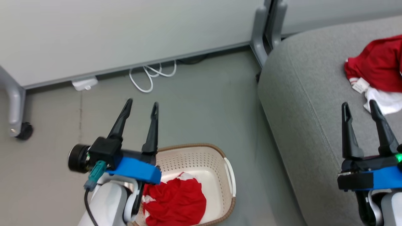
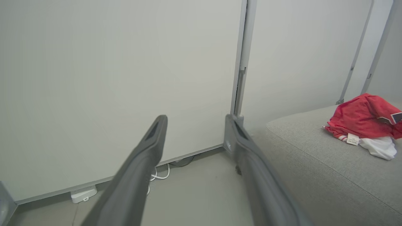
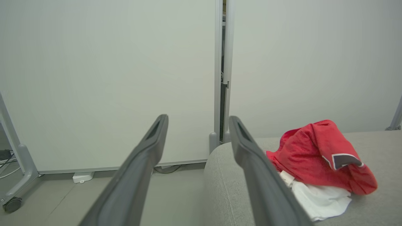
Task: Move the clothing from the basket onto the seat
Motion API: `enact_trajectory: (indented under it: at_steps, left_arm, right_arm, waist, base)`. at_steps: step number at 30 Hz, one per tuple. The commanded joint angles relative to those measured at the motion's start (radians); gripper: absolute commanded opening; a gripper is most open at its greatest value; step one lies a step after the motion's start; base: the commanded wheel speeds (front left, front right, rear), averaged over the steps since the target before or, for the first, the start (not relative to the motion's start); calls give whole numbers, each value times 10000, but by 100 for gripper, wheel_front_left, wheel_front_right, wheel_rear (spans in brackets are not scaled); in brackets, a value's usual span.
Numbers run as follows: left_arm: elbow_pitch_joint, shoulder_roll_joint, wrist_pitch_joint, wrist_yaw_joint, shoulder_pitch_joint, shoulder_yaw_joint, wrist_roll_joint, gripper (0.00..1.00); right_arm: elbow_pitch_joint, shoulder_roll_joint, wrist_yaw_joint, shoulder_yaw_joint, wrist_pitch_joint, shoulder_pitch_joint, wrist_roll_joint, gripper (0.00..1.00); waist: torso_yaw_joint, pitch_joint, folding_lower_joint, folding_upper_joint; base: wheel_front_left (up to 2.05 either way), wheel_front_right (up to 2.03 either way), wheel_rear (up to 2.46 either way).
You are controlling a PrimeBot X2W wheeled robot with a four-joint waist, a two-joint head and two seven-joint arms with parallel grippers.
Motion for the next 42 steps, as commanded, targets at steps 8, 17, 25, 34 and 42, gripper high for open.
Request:
enact_trajectory:
  at_steps: [8,17,25,34,42]
  left_arm:
    - [-233,-212,-47,-337,1171,1228,556,100]
    - [-282,-514,-47,-675,1850,2007,960,100]
    - [-147,-654,-48,-878,2113,2330,1228,100]
    - [-91,-732,-48,-1002,2141,2524,1393,100]
    - [-143,-752,-48,-1041,2146,2602,1471,100]
  right_arm:
    - [1,313,1,301,-38,695,-43,100]
    - [278,622,1,431,-38,1014,-95,100]
    - [675,786,1,550,-38,1244,-164,100]
    - [816,886,1,655,-38,1160,-174,100]
    - [780,851,1,697,-38,1153,-159,100]
  waist:
    - [641,-808,3,-1]
    - [907,-1118,3,-1]
    - [1074,-1241,3,-1]
    - [1144,-1277,3,-1]
    - [1126,-1280,3,-1]
  base:
    - [0,0,0]
    - [0,0,0]
    - [0,0,0]
    - [0,0,0]
    - [0,0,0]
